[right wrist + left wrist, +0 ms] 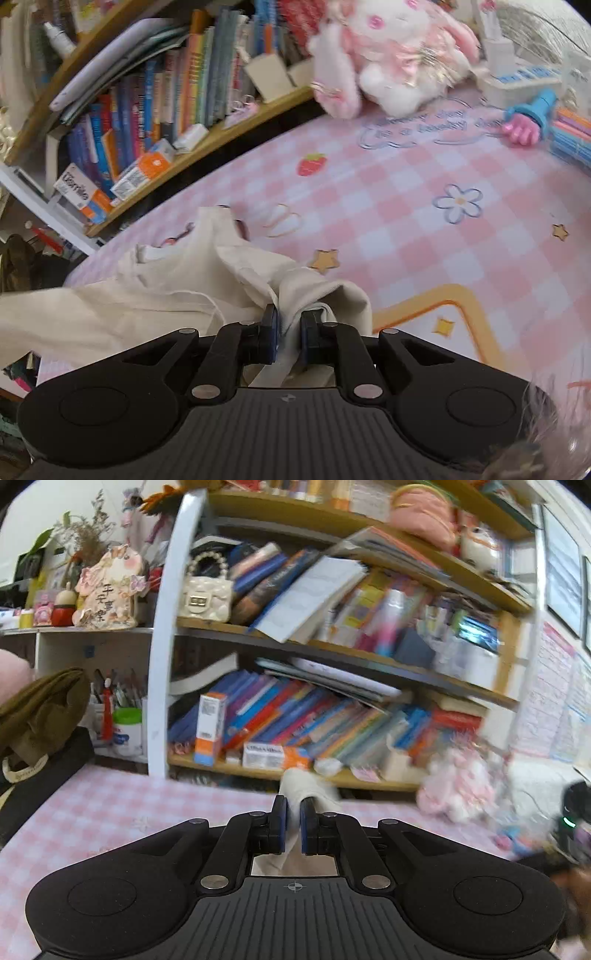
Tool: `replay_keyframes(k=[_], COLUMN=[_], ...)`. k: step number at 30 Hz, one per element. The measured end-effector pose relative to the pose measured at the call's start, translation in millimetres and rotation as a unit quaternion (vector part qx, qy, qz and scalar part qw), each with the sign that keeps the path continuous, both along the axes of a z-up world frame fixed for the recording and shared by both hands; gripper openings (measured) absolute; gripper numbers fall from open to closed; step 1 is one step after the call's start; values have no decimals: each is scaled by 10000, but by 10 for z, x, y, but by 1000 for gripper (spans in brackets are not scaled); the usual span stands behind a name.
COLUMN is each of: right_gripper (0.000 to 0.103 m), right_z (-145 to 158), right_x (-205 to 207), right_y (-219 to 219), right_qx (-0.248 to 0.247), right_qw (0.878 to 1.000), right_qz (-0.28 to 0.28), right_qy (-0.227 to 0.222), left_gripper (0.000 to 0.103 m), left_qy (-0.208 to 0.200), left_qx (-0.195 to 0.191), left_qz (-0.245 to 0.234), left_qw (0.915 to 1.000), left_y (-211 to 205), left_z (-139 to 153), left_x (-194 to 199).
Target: Fold clothes
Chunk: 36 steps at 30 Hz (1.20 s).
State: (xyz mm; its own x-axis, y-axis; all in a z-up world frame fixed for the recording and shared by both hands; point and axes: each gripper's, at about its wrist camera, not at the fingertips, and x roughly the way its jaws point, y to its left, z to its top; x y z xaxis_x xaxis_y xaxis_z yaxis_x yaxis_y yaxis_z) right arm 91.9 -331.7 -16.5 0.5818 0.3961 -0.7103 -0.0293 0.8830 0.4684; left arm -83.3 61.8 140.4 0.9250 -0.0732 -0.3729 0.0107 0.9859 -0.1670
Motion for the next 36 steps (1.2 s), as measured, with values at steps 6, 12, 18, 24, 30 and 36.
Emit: replay_keyframes(k=[6, 12, 18, 24, 30, 36], right_gripper=[11, 11, 10, 11, 11, 12], right_z=[-53, -80, -103, -137, -196, -189], right_x=[72, 137, 166, 169, 141, 99], right_y=[-48, -70, -133, -192, -264, -257], right_qx=[-54, -51, 122, 358, 610, 633], right_qw=[9992, 9972, 9960, 9954, 9949, 9958], right_qz=[361, 735, 873, 876, 800, 650], right_qy=[134, 145, 163, 158, 104, 79], left_gripper=[6, 6, 13, 22, 35, 60], left_qy=[1440, 2860, 3283, 3315, 2978, 2398], left_qx=[-48, 73, 373, 813, 1137, 1411], left_qz=[331, 993, 1018, 1506, 1390, 1188], left_qw=[9890, 9531, 9383, 9278, 9376, 9531], left_y=[98, 121, 66, 177, 116, -49], left_z=[-489, -1114, -1085, -872, -687, -705], left_x=[-457, -627, -752, -712, -442, -40])
